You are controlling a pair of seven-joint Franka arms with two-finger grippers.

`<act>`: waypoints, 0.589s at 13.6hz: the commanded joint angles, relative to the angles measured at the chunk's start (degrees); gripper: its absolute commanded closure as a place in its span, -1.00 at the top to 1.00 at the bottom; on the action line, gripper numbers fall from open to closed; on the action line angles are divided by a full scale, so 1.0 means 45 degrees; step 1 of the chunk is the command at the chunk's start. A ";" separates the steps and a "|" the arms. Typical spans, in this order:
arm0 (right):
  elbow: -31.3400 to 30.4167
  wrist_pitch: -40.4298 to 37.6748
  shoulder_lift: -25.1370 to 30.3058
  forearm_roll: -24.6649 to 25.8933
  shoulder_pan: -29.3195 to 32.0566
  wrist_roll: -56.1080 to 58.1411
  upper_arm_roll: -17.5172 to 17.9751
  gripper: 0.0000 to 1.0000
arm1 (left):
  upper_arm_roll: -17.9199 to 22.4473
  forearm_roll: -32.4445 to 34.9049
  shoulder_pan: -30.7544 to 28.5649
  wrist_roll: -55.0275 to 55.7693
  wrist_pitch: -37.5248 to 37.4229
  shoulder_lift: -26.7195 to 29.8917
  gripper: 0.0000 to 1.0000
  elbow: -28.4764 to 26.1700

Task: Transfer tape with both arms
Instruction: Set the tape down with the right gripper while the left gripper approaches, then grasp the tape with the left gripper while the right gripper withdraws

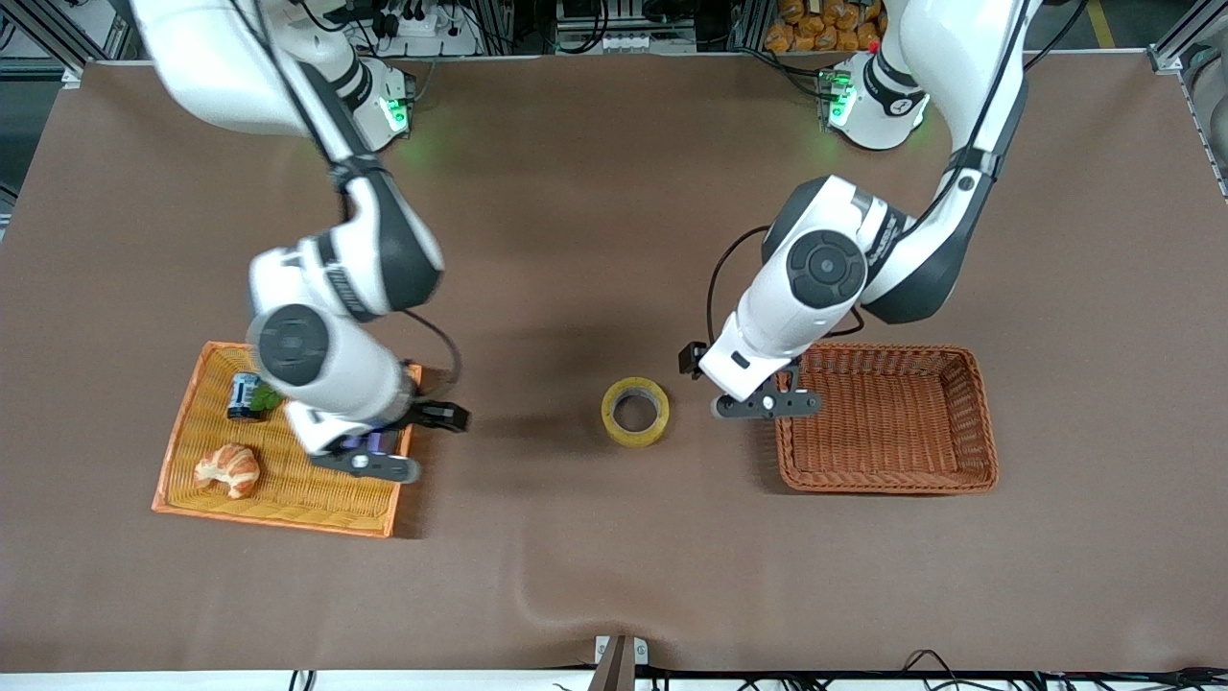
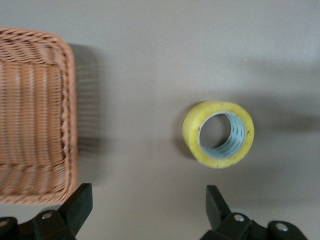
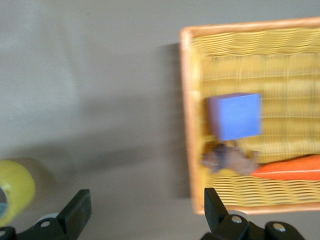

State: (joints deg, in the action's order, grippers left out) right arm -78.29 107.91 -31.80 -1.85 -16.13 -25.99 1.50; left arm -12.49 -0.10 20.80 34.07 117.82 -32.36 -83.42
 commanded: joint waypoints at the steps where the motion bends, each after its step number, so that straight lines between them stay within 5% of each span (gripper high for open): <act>1: -0.1954 -0.0249 0.2043 -0.0526 0.1335 0.1746 0.0292 1.00 | 0.0100 -0.0250 0.0707 0.0514 0.1369 -0.1359 1.00 0.0745; 4: -0.2774 -0.0738 0.3448 -0.0527 0.2489 0.3565 0.0234 1.00 | 0.0119 -0.0251 0.1002 0.0964 0.3655 -0.2413 1.00 0.1017; 8: -0.4219 -0.1321 0.5674 -0.0507 0.3641 0.5692 0.0175 1.00 | 0.0529 0.0352 0.1801 0.0867 0.4072 -0.3101 1.00 0.1175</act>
State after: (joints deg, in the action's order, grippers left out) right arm -90.66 102.49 -13.67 -3.43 -2.29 -4.71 1.48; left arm -11.67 0.07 27.04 38.07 136.15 -45.02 -80.26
